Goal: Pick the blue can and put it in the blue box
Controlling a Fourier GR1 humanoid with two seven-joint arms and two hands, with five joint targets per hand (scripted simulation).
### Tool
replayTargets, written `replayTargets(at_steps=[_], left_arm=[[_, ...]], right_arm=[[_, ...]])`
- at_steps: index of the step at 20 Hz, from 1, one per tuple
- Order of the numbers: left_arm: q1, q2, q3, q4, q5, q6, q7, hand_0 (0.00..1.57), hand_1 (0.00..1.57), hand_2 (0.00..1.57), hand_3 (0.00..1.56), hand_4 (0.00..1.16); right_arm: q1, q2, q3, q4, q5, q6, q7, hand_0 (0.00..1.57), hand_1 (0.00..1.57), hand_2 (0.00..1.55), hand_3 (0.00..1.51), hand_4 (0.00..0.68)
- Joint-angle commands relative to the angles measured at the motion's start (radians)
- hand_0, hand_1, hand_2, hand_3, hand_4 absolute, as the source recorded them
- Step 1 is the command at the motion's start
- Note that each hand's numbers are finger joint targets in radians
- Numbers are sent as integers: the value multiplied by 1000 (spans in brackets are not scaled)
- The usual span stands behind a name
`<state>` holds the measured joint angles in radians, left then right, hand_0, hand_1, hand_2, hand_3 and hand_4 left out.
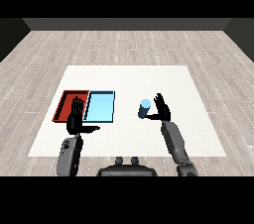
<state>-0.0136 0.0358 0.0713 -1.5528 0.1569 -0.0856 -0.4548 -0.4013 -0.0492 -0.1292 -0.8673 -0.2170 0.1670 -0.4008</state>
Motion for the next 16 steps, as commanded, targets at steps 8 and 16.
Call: replayTargets(at_steps=[8,16], left_arm=[[18,-34,-52,25,-57,48,-45,0,0,0,0,0],[1,30,26,-24,1,1,10,0,0,0,0,0]], right_arm=[[-60,15,7,175,23,16,-105,0,0,0,0,0],[-145,48,17,190,-14,-32,-57,0,0,0,0,0]])
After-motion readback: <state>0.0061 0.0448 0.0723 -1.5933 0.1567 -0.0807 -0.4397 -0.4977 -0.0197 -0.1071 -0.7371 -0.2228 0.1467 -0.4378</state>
